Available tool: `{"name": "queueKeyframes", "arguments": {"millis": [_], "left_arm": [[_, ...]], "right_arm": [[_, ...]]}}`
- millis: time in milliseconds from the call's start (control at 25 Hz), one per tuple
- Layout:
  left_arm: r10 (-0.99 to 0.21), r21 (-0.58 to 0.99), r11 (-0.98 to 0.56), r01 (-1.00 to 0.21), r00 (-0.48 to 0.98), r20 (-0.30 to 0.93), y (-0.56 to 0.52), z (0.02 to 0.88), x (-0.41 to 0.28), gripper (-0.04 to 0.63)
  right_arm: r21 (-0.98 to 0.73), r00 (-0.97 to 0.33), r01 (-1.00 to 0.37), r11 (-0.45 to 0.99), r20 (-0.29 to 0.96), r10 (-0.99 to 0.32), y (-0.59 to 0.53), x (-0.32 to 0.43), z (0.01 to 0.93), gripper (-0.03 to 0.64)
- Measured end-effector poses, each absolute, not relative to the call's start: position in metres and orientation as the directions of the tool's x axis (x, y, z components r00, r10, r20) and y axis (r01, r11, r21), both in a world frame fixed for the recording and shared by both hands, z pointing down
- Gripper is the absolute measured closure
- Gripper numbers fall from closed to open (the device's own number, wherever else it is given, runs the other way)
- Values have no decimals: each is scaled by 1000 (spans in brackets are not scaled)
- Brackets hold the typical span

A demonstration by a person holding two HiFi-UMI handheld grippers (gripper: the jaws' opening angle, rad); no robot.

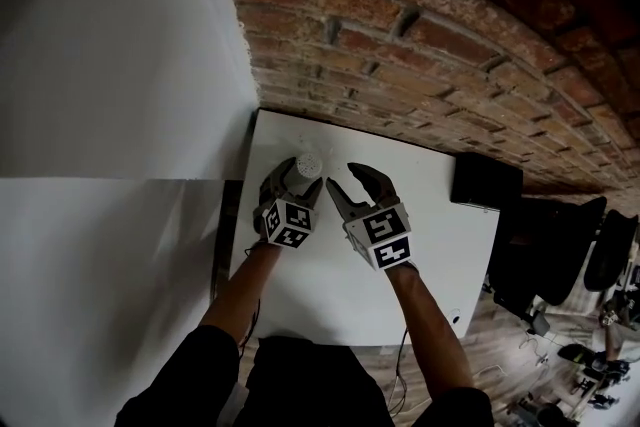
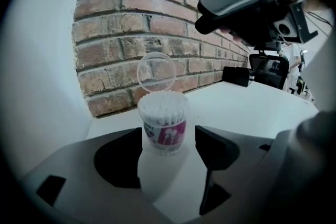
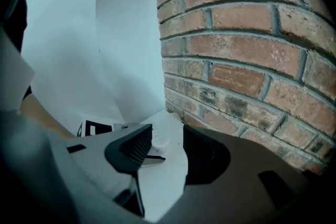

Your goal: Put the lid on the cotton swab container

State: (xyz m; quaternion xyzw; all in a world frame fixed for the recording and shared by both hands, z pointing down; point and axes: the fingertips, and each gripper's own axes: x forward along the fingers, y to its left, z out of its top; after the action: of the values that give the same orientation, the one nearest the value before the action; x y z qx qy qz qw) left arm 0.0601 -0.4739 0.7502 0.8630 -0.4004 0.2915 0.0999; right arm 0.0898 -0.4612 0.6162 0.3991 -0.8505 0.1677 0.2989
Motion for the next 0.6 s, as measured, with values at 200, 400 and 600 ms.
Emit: {"name": "queueKeyframes", "arguments": {"millis": [200, 400, 600], "left_arm": [[-640, -95, -640, -762, 461, 615, -476, 754, 56, 323], [-623, -92, -661, -745, 475, 622, -474, 755, 57, 344], [-601, -87, -686, -722, 496, 627, -466, 755, 59, 347]], "right_arm": [[-54, -502, -776, 628, 657, -563, -456, 89, 618, 442], [-52, -499, -782, 621, 650, -573, -457, 88, 619, 442], [-58, -504, -772, 633, 662, -554, -452, 81, 622, 439]]}}
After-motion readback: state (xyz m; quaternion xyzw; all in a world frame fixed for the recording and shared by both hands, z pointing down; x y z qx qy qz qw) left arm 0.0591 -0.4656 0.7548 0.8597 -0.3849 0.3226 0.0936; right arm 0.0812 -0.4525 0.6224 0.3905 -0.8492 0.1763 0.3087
